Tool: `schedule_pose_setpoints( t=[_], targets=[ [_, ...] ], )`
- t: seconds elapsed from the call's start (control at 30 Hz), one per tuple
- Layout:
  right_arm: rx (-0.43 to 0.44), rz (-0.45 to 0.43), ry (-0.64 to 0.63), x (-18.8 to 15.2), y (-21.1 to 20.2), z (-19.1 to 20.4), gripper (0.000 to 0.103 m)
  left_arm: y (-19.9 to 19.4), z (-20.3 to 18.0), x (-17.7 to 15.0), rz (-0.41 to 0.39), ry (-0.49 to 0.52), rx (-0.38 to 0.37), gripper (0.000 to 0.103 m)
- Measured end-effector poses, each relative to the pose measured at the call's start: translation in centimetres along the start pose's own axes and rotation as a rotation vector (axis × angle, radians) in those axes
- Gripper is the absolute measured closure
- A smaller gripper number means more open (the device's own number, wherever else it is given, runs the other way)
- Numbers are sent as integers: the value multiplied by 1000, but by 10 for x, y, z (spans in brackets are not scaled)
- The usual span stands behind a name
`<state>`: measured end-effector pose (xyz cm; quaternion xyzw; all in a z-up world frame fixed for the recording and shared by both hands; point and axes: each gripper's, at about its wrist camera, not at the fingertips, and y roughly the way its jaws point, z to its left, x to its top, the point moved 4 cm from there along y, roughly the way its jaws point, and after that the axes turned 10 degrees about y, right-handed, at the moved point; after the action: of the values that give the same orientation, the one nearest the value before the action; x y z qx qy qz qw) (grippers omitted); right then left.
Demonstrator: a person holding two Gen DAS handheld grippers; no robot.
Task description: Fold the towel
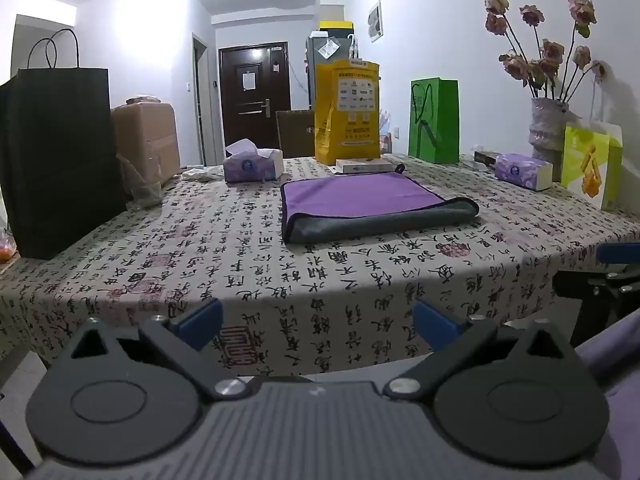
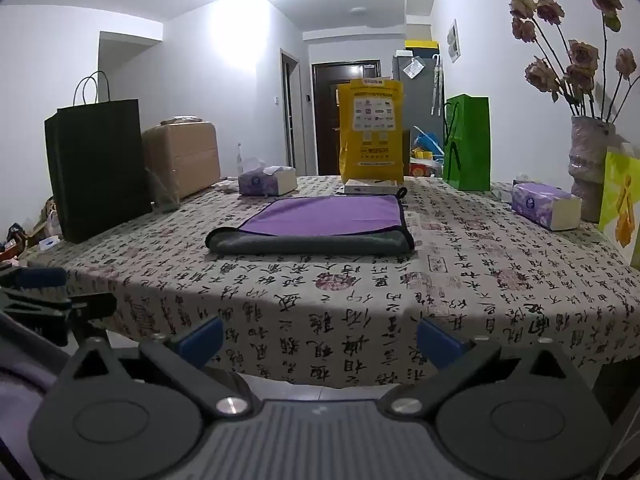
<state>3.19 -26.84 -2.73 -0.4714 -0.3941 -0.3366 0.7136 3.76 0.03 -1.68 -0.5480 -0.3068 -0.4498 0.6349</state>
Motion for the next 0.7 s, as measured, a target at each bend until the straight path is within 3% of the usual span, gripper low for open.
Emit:
schedule_pose_setpoints(
  t=[0.7],
  targets=[
    [17,-5,10,-1,1,2,0,-1,1,1,-15,-1,14,0]
  ],
)
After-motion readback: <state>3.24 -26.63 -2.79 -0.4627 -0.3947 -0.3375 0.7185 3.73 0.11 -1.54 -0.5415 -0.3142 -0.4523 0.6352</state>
